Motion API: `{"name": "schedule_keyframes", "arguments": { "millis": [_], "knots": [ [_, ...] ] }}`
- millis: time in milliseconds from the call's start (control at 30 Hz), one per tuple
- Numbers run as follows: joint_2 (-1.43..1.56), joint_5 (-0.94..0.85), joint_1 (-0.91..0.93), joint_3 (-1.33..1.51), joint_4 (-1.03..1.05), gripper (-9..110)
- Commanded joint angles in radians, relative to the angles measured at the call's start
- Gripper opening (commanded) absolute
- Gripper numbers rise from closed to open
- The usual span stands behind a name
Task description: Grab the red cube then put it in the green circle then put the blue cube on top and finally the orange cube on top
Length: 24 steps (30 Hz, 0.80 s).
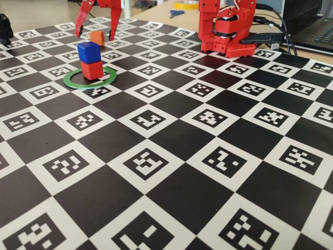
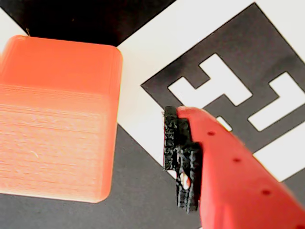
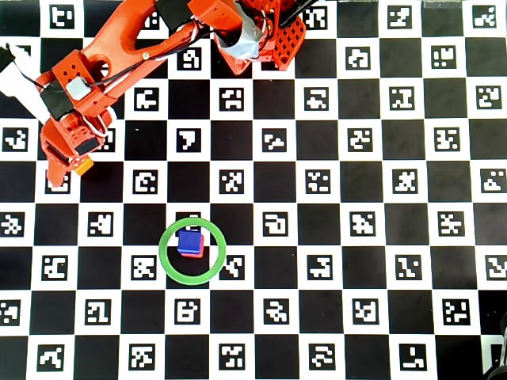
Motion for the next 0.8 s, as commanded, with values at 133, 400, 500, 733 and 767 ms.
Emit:
{"name": "schedule_keyframes", "arguments": {
  "millis": [133,400,500,733,767],
  "knots": [
    [0.018,0.002,-0.005,-0.028,-0.015,43],
    [0.017,0.002,-0.005,-0.031,-0.023,39],
    [0.017,0.003,-0.005,-0.029,-0.026,34],
    [0.038,0.011,-0.003,0.003,-0.058,19],
    [0.038,0.009,-0.003,0.005,-0.058,18]
  ]
}}
